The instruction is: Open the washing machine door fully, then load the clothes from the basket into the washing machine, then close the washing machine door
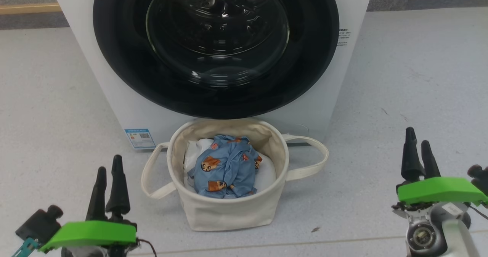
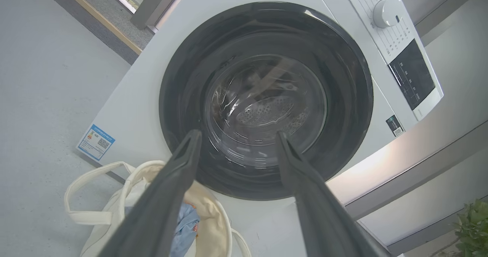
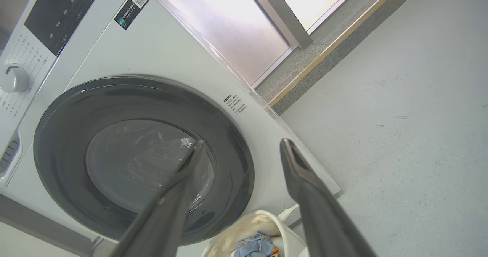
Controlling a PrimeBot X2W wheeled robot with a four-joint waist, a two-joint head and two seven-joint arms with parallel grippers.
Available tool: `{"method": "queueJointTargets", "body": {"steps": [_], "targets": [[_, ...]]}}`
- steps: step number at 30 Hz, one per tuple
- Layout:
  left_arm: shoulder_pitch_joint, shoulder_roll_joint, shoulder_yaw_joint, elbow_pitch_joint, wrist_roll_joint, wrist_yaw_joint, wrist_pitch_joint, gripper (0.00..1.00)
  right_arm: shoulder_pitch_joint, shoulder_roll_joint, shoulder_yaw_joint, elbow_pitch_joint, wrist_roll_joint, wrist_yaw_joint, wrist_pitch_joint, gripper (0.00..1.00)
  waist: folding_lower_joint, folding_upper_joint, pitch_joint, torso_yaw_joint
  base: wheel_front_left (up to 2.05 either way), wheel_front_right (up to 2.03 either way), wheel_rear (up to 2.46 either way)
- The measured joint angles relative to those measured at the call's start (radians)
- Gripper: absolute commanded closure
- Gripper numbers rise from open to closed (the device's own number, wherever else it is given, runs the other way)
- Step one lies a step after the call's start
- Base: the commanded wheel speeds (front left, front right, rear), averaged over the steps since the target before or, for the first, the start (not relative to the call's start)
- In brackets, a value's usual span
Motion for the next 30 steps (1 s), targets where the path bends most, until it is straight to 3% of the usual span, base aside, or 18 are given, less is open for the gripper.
{"method": "queueJointTargets", "body": {"steps": [30], "targets": [[-0.014,0.002,-0.126,0.001,0.533,0.109,-0.087,0.0,-0.02,-0.004,0.092,-0.032,-0.461,0.0,-0.089,0.0,0.0,0.0,0.013,0.015,0.0,0.0,0.0]]}}
